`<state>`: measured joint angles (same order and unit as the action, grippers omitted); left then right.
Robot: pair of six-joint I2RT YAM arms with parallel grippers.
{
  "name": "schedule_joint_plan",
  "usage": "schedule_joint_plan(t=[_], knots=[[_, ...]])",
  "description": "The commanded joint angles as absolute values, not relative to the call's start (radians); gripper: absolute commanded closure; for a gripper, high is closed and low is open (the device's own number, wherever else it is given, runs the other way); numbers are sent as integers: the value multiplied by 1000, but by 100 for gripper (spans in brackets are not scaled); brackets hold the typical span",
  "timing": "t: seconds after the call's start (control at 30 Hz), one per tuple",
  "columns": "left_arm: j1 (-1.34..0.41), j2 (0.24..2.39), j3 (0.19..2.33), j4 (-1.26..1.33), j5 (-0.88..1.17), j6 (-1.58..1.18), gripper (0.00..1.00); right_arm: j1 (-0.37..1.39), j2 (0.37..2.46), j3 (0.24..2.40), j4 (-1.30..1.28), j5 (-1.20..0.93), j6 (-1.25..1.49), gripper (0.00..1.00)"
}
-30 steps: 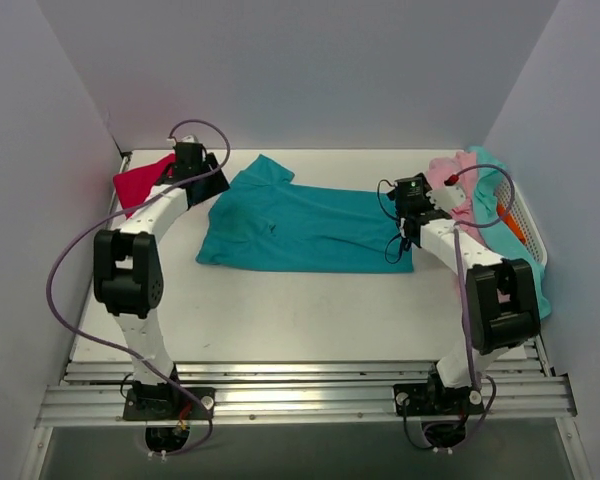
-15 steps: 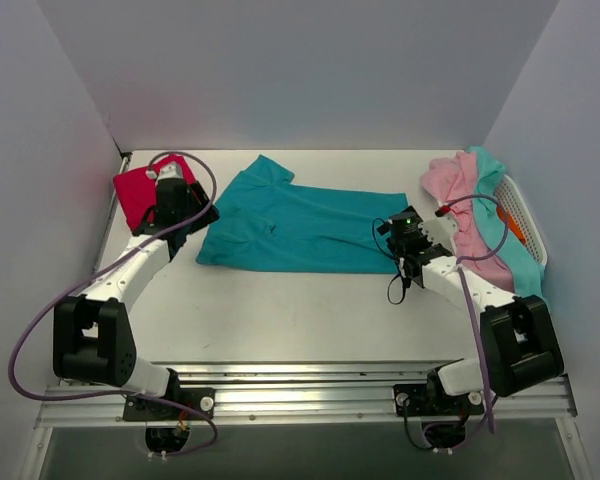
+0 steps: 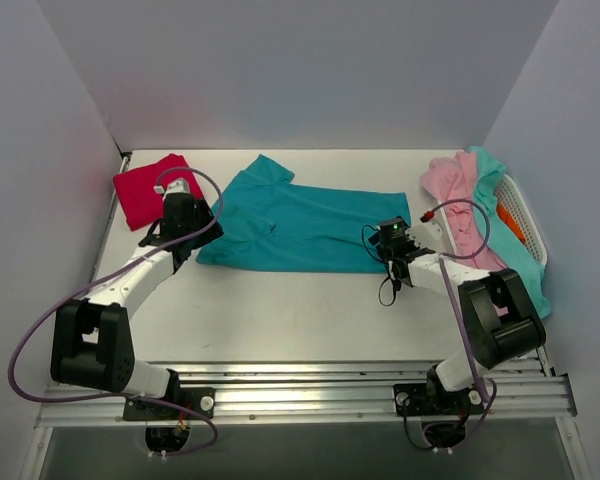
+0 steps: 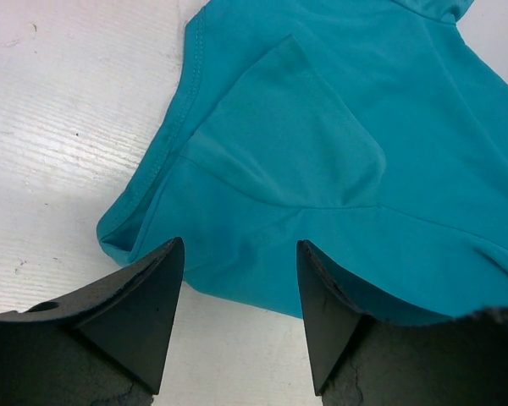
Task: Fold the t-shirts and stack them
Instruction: Fold the flattened tshirt in 1/3 of the way
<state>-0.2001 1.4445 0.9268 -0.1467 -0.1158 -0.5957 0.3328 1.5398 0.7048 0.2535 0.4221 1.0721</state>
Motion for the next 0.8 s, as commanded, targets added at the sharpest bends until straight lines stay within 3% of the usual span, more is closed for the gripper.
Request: schedule_joint_plan(t=[0.0,0.77], knots=[[-199,1405,917,-87,-141,-584,36,316,1560,703,293,453,1065,34],[-199,1448,896,-48,-152,-578,37,282,1582,658,341,468,1035,51]])
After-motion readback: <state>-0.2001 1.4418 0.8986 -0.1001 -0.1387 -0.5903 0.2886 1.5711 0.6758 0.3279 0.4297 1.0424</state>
